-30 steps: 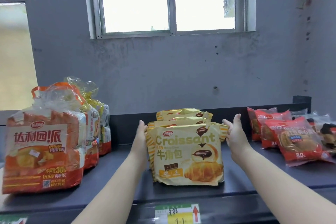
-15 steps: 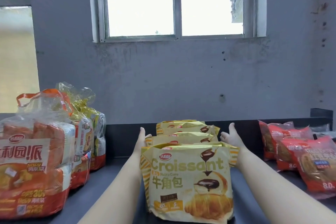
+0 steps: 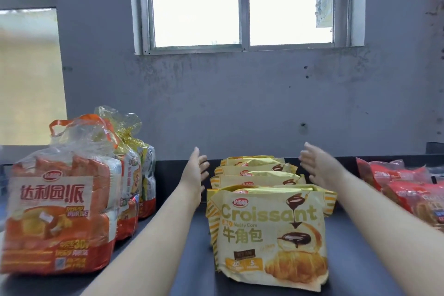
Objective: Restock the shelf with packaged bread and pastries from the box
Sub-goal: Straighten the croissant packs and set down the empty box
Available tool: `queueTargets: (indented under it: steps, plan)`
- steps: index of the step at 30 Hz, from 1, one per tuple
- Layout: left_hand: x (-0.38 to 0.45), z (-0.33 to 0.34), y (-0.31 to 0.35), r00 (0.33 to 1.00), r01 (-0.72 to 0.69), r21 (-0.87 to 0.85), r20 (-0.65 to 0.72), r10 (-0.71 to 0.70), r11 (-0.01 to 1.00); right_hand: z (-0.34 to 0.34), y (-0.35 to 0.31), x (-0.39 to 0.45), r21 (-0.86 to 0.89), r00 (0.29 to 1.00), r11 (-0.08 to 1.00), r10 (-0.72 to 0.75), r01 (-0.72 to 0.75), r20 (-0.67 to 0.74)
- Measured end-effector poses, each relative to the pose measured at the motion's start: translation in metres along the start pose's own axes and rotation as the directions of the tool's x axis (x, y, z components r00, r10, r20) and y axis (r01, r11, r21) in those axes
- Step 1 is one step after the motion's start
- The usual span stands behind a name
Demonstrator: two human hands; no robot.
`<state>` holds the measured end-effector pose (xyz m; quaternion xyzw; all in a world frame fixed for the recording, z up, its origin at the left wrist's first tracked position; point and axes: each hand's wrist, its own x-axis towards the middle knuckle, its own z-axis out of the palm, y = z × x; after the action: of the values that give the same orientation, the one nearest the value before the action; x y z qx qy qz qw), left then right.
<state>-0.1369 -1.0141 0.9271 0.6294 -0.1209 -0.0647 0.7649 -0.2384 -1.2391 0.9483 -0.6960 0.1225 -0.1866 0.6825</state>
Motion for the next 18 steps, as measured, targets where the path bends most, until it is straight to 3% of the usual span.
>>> queueTargets:
  steps: [4, 9, 14, 18]
  plan:
    - [-0.024, -0.013, 0.044, 0.969, -0.234, 0.138, -0.044, 0.242, 0.963, 0.010, -0.049, -0.025, -0.134, 0.969, 0.962, -0.245, 0.239, -0.033]
    - [-0.072, -0.027, 0.081, 0.862, -0.488, 0.280, 0.007, 0.506, 0.827, 0.066, -0.090, -0.060, -0.225, 0.880, 0.854, -0.474, 0.470, 0.036]
    - [-0.115, -0.062, 0.095, 0.751, -0.600, 0.426, 0.009, 0.660, 0.677, 0.143, -0.084, -0.091, -0.165, 0.844, 0.830, -0.507, 0.533, 0.174]
    - [-0.148, -0.106, 0.093, 0.665, -0.599, 0.480, -0.147, 0.732, 0.640, 0.188, -0.070, -0.112, -0.070, 0.839, 0.857, -0.480, 0.511, 0.255]
